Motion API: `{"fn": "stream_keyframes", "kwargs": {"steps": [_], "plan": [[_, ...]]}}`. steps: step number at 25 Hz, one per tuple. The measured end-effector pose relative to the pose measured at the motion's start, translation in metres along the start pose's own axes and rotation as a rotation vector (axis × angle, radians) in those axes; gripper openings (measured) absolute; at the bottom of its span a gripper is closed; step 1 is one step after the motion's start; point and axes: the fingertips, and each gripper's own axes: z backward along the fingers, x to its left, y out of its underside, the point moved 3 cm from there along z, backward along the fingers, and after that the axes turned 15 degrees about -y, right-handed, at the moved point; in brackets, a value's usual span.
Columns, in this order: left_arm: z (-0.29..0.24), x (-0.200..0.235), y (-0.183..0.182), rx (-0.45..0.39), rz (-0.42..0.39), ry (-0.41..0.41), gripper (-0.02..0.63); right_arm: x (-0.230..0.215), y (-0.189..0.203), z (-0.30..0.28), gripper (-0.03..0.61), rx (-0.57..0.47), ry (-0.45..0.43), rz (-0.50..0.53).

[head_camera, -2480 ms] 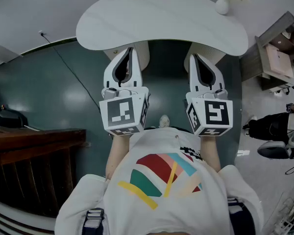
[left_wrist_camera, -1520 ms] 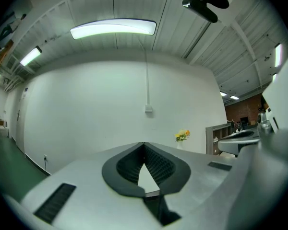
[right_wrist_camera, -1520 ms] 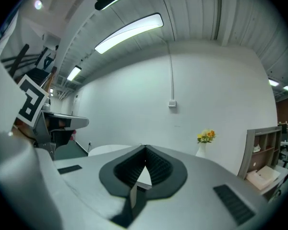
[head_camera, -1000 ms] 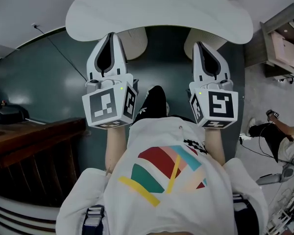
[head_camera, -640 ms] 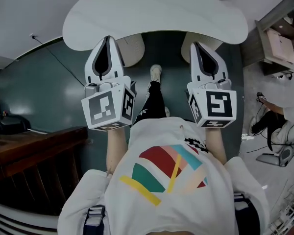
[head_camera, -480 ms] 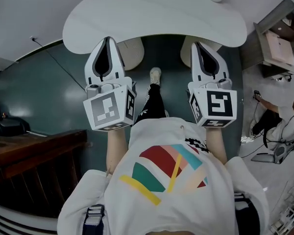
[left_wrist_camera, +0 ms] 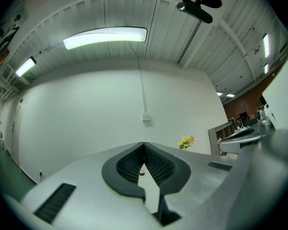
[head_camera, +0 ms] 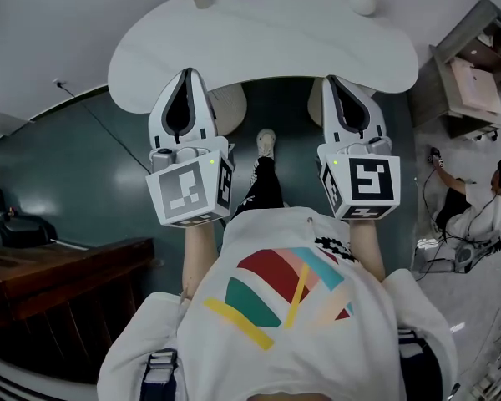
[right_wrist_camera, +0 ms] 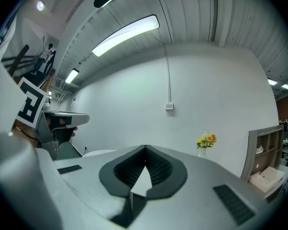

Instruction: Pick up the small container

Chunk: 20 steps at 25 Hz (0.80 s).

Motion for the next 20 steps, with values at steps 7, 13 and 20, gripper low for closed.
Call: {"fn": "stream_keyframes", "kwargs": {"steps": [7,13,20], "plan": [[-0.016,-0.005,0.002,0.003,0.002,0.012,0.017,-0.007,0.002,-0.013,0.011,0.008,0.0,-0.003],[-0.028,0.005,0.006,0.006,0.012,-0.005,0.017,0.002,0.003,-0.03,0.012,0.022,-0.043,0.011],[-0.044,0.007,0.008,-0.002,0.017,-0.011,0.017,0.0,0.002,-0.049,0.012,0.016,-0.066,0.022]]}}
